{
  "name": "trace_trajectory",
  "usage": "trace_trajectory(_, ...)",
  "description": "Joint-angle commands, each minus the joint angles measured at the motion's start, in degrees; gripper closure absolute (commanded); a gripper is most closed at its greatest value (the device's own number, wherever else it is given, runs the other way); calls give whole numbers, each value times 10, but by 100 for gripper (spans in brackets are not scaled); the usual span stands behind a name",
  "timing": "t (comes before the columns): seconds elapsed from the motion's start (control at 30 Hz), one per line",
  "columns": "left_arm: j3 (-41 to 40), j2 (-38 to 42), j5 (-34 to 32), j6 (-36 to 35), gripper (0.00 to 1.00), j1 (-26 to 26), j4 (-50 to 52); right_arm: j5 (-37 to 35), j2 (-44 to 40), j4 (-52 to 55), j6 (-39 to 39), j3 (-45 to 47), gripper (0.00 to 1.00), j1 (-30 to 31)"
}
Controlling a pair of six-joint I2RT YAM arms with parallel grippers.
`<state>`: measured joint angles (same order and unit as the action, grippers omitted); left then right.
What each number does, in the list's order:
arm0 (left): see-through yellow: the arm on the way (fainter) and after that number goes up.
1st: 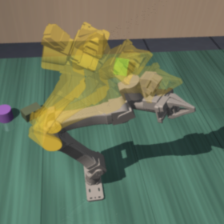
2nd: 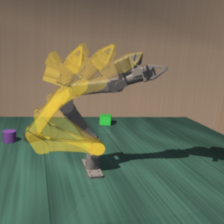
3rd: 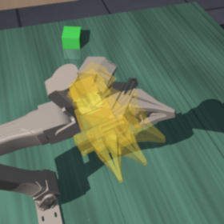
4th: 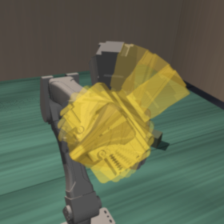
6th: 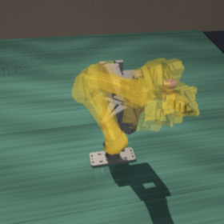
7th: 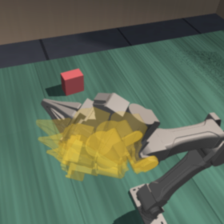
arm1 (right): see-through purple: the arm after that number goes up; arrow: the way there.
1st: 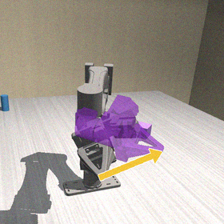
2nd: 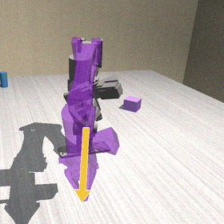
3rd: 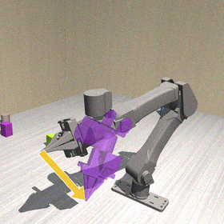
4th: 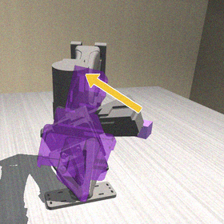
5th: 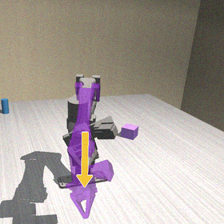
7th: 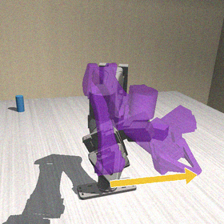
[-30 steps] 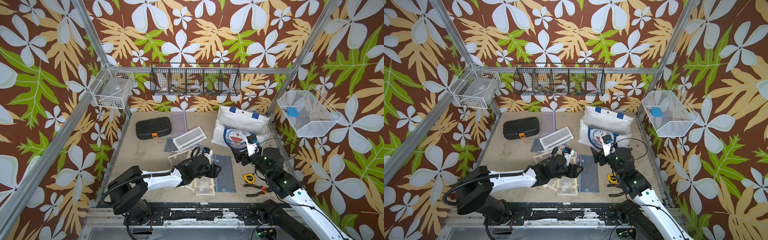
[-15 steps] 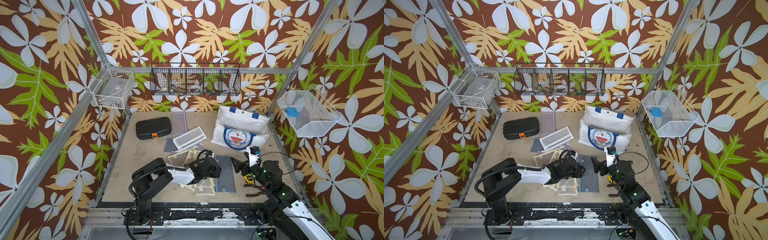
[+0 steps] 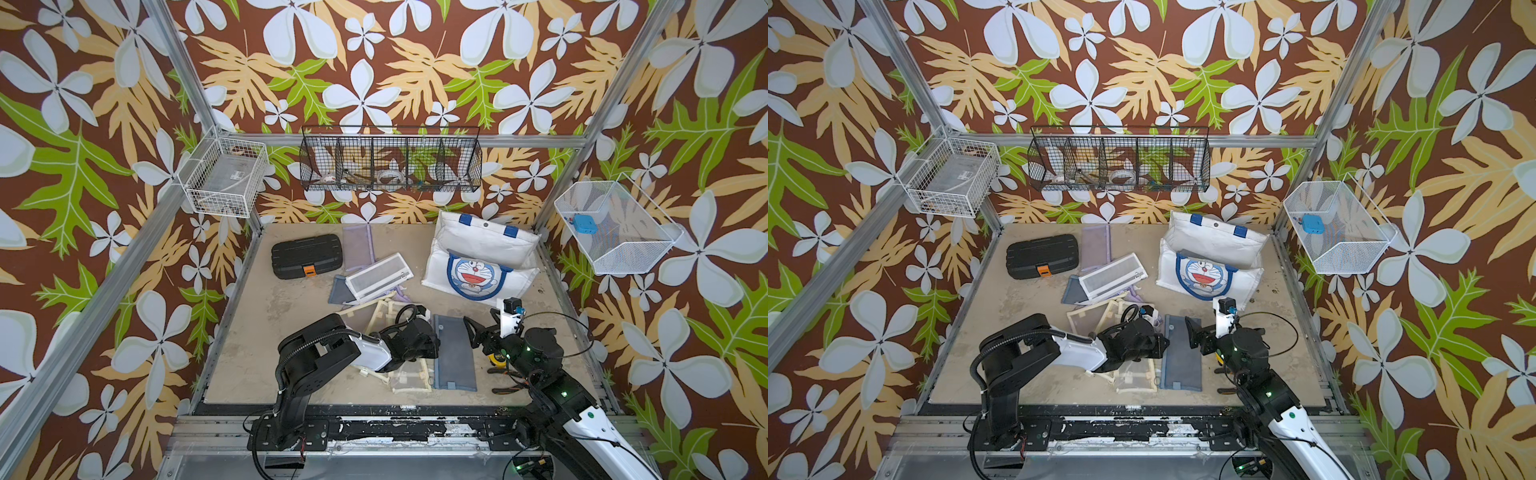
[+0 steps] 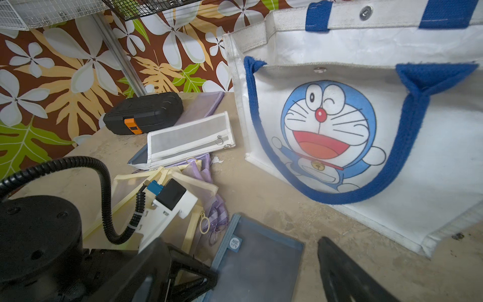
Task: Put the pencil pouch into the canvas bag
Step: Pick up the pencil case from the pencil case.
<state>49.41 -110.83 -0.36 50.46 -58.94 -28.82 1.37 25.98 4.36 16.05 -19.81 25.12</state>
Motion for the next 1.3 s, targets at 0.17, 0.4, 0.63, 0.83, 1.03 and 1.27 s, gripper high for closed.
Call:
trace_trajectory(0.17,-29,34,34,4,100,1,-59,-4,4,-11,4,0,11,0)
trace_trajectory(0.4,-85,132,57,-27,100,1,-112,24,-8,-16,10,0,10,0)
trace_trajectory(0.63,-181,304,38,-77,100,7,-162,135,-6,-54,13,-25,10,1)
trace_trajectory(0.83,-224,432,27,-99,100,58,-117,227,24,-117,24,-20,11,0)
trace_trajectory(1.03,-241,498,44,-130,100,98,-98,316,90,-192,51,-6,11,1)
trace_trajectory(1.27,-270,554,118,-156,100,119,-163,377,135,-292,111,-7,9,2)
